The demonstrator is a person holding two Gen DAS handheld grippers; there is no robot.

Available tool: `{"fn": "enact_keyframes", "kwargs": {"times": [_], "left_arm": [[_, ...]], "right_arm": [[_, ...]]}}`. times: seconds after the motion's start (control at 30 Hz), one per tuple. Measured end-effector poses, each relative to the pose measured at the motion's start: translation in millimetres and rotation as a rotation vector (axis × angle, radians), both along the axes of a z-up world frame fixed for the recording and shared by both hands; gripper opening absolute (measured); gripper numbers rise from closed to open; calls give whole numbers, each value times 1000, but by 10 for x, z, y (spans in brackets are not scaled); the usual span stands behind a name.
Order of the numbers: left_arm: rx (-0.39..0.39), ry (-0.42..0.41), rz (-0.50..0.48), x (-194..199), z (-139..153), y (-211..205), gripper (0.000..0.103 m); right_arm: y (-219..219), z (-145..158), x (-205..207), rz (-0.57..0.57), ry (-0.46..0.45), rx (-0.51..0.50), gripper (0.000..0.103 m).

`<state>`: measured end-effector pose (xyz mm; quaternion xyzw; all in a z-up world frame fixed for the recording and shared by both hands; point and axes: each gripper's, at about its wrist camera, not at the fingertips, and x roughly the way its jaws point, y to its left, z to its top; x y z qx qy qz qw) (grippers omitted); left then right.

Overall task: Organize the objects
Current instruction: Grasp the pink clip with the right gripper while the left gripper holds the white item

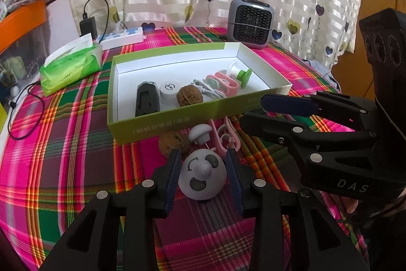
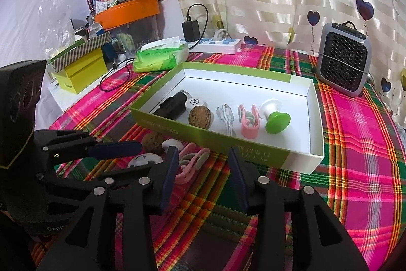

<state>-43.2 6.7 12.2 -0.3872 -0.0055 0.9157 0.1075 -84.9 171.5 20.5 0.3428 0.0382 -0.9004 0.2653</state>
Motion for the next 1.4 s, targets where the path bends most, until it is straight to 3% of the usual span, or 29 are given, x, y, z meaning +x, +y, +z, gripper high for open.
{"fn": "enact_keyframes", "kwargs": {"times": [0.47,0.57,0.87,1.4], "left_arm": [[41,-77,31,-105,-112,-98,39],[52,-76,36,-101,-111,-114,39],[47,-33,62,-35,-37,-145,25],[41,-26,96,-6,2,-229,25]], "right_arm": [[-11,-22,-9,5,-9,3,42],[-15,-33,-13,7,-17,4,42],[-64,-91,-28,22,-50,34,42],[-327,-229,-92,40,-119,127,42]]}}
